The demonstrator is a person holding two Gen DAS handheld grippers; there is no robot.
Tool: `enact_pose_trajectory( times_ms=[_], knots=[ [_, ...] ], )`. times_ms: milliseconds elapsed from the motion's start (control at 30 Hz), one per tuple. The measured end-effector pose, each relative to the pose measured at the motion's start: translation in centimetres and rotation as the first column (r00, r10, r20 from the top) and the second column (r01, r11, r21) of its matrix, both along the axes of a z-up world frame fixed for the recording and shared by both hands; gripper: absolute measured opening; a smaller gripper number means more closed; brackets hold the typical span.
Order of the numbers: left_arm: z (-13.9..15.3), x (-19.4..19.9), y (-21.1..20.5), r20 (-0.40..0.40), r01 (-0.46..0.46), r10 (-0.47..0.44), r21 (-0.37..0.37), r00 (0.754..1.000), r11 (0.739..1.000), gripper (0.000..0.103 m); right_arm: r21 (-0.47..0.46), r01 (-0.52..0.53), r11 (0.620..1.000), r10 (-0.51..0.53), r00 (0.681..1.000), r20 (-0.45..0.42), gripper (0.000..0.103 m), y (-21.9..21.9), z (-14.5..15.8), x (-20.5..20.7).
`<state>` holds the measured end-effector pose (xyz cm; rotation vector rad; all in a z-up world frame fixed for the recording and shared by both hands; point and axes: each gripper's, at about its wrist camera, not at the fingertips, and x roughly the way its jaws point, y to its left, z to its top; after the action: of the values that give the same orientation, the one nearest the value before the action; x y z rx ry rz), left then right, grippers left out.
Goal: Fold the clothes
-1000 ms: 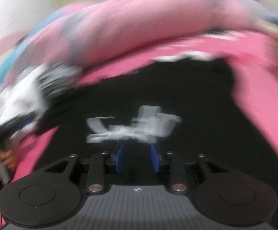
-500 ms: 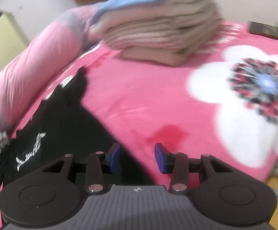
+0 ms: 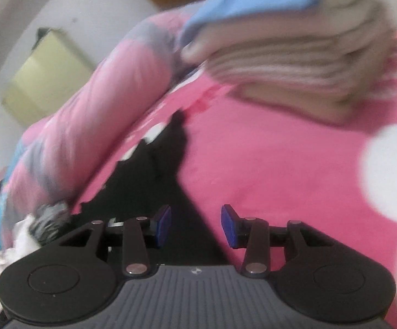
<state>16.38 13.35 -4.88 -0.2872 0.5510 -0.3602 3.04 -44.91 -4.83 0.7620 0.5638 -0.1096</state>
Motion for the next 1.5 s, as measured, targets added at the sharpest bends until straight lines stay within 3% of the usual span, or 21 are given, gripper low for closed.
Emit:
enact_pose_trajectory(
  times_ms=[200,300,533,567,667,767,867,933,1000,1033,1133,1167,1200,1233,1267,1300,1367,1500],
  knots=[
    [2.5,1.6,-4.8,0.011,0.064,-0.064,0.051,0.998,0.997,0.065,0.015,-0.108,0.994,0.108,0.994,-0.014,0.043,-1.3,0.8,10.7],
    [3.9,3.7,-8.4,0.01,0.107,-0.108,0.072,0.994,0.992,0.065,-0.008,-0.087,0.996,0.087,0.996,-0.031,0.043,-1.7,0.7,15.4],
    [2.6,9.8,-18.6,-0.017,0.254,-0.255,0.135,0.967,0.958,0.065,0.041,-0.072,0.997,0.076,0.992,-0.099,0.043,-3.1,-3.4,24.0],
    [2.0,10.5,-20.0,-0.017,0.273,-0.273,0.147,0.962,0.951,0.065,0.013,-0.086,0.996,0.087,0.991,-0.098,0.038,-2.7,-3.6,24.5],
    [0.4,12.6,-23.6,-0.015,0.324,-0.326,0.168,0.945,0.931,0.065,-0.091,-0.105,0.99,0.097,0.992,-0.087,0.008,-1.8,-3.9,25.4],
    [-1.2,14.1,-25.8,-0.027,0.343,-0.343,0.168,0.939,0.924,0.065,-0.224,-0.083,0.971,0.075,0.996,-0.043,0.007,-0.8,-2.9,25.2],
    [-2.9,15.0,-26.2,-0.058,0.318,-0.313,0.138,0.948,0.938,0.064,-0.358,-0.054,0.932,0.069,0.997,0.031,0.007,0.6,-1.3,24.9],
    [-3.7,15.4,-25.9,-0.074,0.295,-0.288,0.11,0.955,0.949,0.064,-0.496,-0.096,0.863,0.146,0.987,0.064,0.007,3.4,-0.3,25.3],
    [-4.2,15.4,-25.2,-0.076,0.279,-0.274,0.072,0.959,0.958,0.064,-0.639,-0.179,0.748,0.279,0.958,0.058,0.007,6.9,0.1,26.0],
    [-4.4,15.4,-24.8,-0.076,0.272,-0.268,0.052,0.96,0.961,0.064,-0.706,-0.253,0.662,0.377,0.926,0.021,0.007,9.0,-0.1,26.2],
    [-4.4,15.5,-24.1,-0.076,0.262,-0.26,0.01,0.963,0.965,0.064,-0.881,-0.384,0.276,0.568,0.805,-0.173,0.017,15.8,-2.8,25.0],
    [-4.5,15.5,-23.9,-0.077,0.261,-0.26,0.001,0.962,0.965,0.064,-0.903,-0.396,0.165,0.592,0.772,-0.23,0.029,17.3,-3.8,24.2],
    [-4.5,15.5,-23.8,-0.077,0.261,-0.261,-0.006,0.962,0.965,0.064,-0.916,-0.389,0.102,0.604,0.756,-0.254,0.04,18.1,-4.4,23.3],
    [-4.6,15.5,-23.8,-0.076,0.261,-0.261,-0.012,0.962,0.965,0.064,-0.924,-0.38,0.048,0.612,0.742,-0.273,0.041,18.7,-4.9,22.4],
    [-4.6,15.5,-23.7,-0.076,0.262,-0.262,-0.019,0.962,0.965,0.064,-0.926,-0.375,0.04,0.615,0.74,-0.273,0.041,18.7,-4.8,21.7],
    [-4.7,15.5,-23.6,-0.075,0.262,-0.263,-0.026,0.962,0.965,0.064,-0.925,-0.375,0.059,0.617,0.742,-0.262,0.042,18.3,-4.4,21.0],
    [-4.8,15.4,-23.4,-0.075,0.262,-0.264,-0.041,0.962,0.964,0.064,-0.911,-0.384,0.151,0.621,0.754,-0.215,0.043,16.6,-3.2,20.2],
    [-5.0,15.3,-23.1,-0.075,0.261,-0.266,-0.066,0.961,0.963,0.065,-0.818,-0.425,0.387,0.605,0.787,-0.123,0.043,12.4,-0.6,20.3]
  ],
)
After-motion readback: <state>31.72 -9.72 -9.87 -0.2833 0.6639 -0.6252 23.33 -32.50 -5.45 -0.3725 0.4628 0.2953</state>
